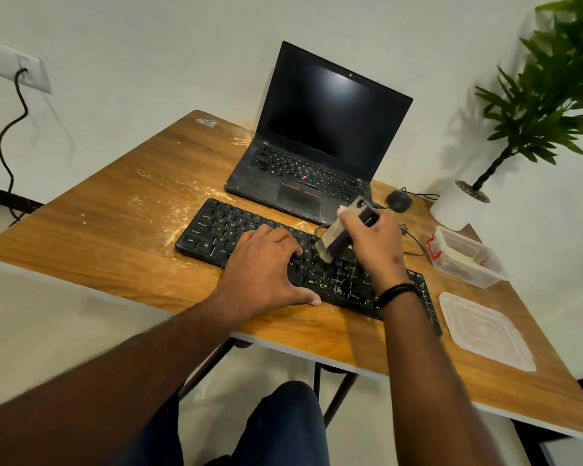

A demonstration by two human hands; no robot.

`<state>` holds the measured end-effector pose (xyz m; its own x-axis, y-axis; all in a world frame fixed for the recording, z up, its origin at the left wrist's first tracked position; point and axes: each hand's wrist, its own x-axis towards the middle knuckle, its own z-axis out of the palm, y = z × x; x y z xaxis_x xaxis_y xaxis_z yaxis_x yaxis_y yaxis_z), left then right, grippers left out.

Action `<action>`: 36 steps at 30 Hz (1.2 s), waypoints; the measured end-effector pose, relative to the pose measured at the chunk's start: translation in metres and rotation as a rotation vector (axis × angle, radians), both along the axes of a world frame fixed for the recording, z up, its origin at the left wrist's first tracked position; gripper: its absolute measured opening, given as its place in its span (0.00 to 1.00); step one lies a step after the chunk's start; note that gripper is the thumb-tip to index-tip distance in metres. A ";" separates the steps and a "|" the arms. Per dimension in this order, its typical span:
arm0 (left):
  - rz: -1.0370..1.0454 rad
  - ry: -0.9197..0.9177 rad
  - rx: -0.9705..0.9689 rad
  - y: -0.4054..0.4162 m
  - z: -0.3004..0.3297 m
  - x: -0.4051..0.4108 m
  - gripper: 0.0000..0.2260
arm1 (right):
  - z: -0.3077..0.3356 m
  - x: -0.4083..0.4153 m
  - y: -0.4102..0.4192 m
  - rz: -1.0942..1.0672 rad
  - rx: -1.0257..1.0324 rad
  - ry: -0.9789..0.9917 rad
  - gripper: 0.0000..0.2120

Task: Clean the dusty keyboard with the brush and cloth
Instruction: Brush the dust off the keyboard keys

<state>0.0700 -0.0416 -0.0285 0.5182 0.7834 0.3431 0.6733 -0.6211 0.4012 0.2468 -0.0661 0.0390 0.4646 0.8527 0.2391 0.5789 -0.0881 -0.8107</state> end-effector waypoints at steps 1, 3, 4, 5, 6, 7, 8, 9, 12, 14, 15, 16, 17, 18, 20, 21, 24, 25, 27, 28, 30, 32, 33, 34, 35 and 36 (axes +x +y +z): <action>0.002 -0.002 0.002 0.000 0.000 0.000 0.42 | -0.002 -0.003 0.000 -0.095 0.057 -0.002 0.11; 0.005 0.002 0.011 0.000 0.000 0.000 0.42 | -0.008 -0.009 0.000 -0.089 0.017 -0.039 0.10; 0.007 0.006 0.011 0.000 0.000 0.000 0.43 | -0.013 -0.011 -0.001 -0.010 -0.054 -0.059 0.11; 0.008 0.009 0.008 0.000 0.000 0.000 0.43 | -0.015 -0.011 -0.003 0.061 -0.116 -0.069 0.12; 0.009 0.008 0.005 0.000 0.000 0.001 0.43 | -0.012 -0.010 -0.005 0.114 -0.152 -0.055 0.12; 0.009 0.005 0.006 0.000 0.000 0.001 0.43 | -0.008 -0.009 -0.006 0.154 -0.158 -0.025 0.12; 0.006 0.002 0.008 -0.001 0.000 0.000 0.43 | -0.005 -0.008 -0.006 0.163 -0.138 0.001 0.12; 0.004 0.001 0.009 -0.001 0.001 0.000 0.43 | -0.004 -0.007 -0.006 0.121 -0.083 -0.001 0.11; 0.007 0.004 0.017 -0.001 0.001 0.000 0.43 | -0.012 -0.010 -0.003 -0.127 0.076 -0.086 0.11; 0.006 0.004 0.019 -0.001 0.001 0.001 0.43 | -0.020 -0.016 -0.003 -0.076 0.014 -0.148 0.12; 0.007 0.004 0.018 -0.001 0.001 0.000 0.43 | -0.022 -0.017 -0.005 -0.013 -0.027 -0.175 0.14; 0.008 0.004 0.018 -0.001 0.000 0.000 0.43 | -0.021 -0.017 -0.006 0.048 -0.053 -0.177 0.16; 0.009 0.005 0.017 -0.001 0.000 0.000 0.43 | -0.017 -0.017 -0.008 0.106 -0.068 -0.155 0.17; 0.008 0.006 0.017 -0.001 0.000 0.000 0.43 | -0.013 -0.016 -0.011 0.142 -0.070 -0.123 0.17; 0.004 -0.001 0.019 -0.001 0.000 0.000 0.42 | -0.009 -0.014 -0.012 0.083 -0.003 -0.120 0.16; 0.002 -0.007 0.018 -0.002 0.001 -0.001 0.42 | -0.011 -0.012 -0.012 -0.004 0.045 -0.147 0.14; 0.002 -0.017 0.019 -0.002 0.001 -0.001 0.42 | -0.021 -0.020 -0.011 -0.112 0.065 -0.195 0.13; 0.004 -0.014 0.018 -0.002 0.001 -0.001 0.42 | -0.024 -0.024 -0.011 -0.066 0.031 -0.220 0.14; 0.010 -0.001 0.020 -0.002 0.000 -0.001 0.43 | -0.025 -0.029 -0.013 0.032 0.001 -0.276 0.16; 0.012 0.004 0.022 -0.002 0.000 0.000 0.43 | -0.022 -0.030 -0.014 0.074 0.004 -0.255 0.16; 0.008 0.003 0.023 -0.002 0.000 0.000 0.43 | -0.016 -0.027 -0.015 0.070 0.051 -0.192 0.16; 0.001 0.000 0.025 -0.002 0.001 -0.001 0.42 | -0.013 -0.021 -0.015 -0.093 0.104 -0.197 0.15; -0.002 0.000 0.025 -0.002 0.002 -0.001 0.42 | -0.014 -0.019 -0.014 -0.177 0.098 -0.212 0.15; -0.003 0.000 0.025 -0.003 0.002 -0.001 0.42 | -0.015 -0.019 -0.014 -0.226 0.066 -0.231 0.15; -0.004 -0.001 0.025 -0.003 0.002 0.000 0.42 | -0.018 -0.021 -0.015 -0.235 0.025 -0.245 0.16; -0.004 -0.003 0.027 -0.002 0.001 0.000 0.42 | -0.021 -0.026 -0.016 -0.216 0.002 -0.261 0.16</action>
